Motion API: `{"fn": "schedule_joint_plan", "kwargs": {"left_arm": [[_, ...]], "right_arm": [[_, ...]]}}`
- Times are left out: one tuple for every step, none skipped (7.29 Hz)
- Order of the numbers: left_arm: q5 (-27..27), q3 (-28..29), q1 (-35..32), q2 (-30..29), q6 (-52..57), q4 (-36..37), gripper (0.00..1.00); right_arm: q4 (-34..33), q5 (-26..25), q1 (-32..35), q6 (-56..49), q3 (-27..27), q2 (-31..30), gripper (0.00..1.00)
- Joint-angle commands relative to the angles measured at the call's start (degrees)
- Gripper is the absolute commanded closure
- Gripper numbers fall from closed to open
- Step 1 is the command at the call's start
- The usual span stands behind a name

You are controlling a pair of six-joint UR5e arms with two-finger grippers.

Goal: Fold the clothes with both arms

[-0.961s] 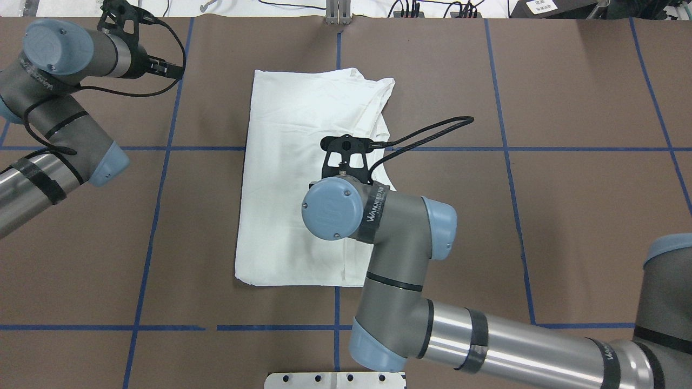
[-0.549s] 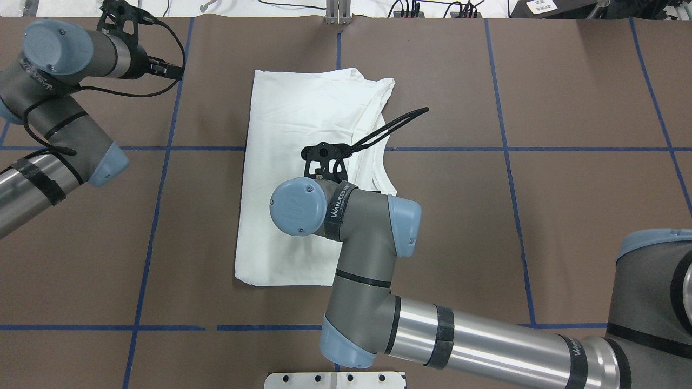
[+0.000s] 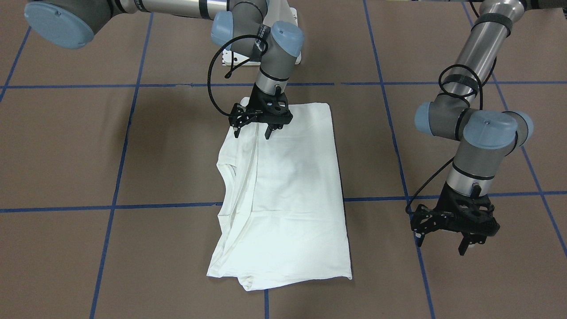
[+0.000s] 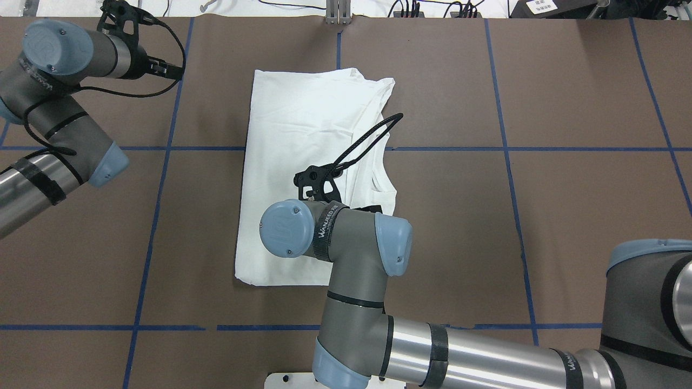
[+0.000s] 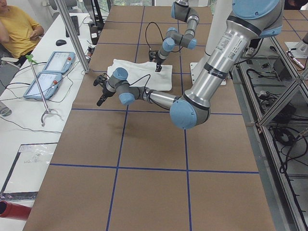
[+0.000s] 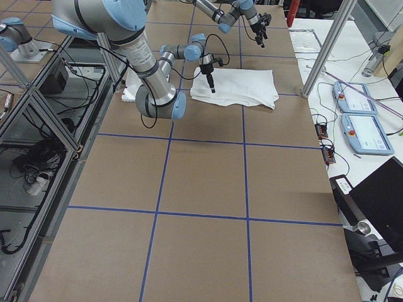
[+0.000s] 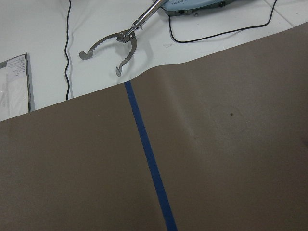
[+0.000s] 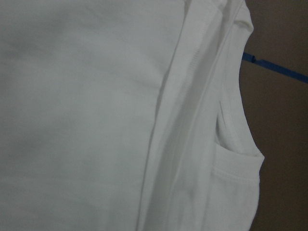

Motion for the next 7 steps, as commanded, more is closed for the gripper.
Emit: {"fn": "schedule_joint_plan", "kwargs": {"left_arm": [[0.00,0.07,0.00,0.00,0.00,-0.02,0.00],[0.00,0.07,0.00,0.00,0.00,-0.02,0.00],[0.00,0.07,0.00,0.00,0.00,-0.02,0.00],[0.00,0.07,0.00,0.00,0.00,-0.02,0.00],[0.00,0.07,0.00,0.00,-0.08,-0.02,0.00],[0.00,0.07,0.09,0.00,-0.09,-0.02,0.00],[0.00,0.07,0.09,-0.09,-0.17,-0.02,0.00]], "right_arm": [[-1.70,0.01,-0.53,-0.56,0.01,-0.21,0.00],[-1.70,0.01,-0.53,-0.66,0.01,-0.82,0.00],[-1.70,-0.08,-0.53,-0.74,0.09,-1.61,0.00],[-1.79,0.00,-0.53,-0.74,0.18,-1.79,0.00],[-3.79,0.01,-0.53,-0.92,0.79,-1.62,0.00],[-5.63,0.01,-0.53,-2.84,3.41,-2.57,0.00],[-7.05,0.01,-0.53,-3.55,7.70,-5.54,0.00]]}}
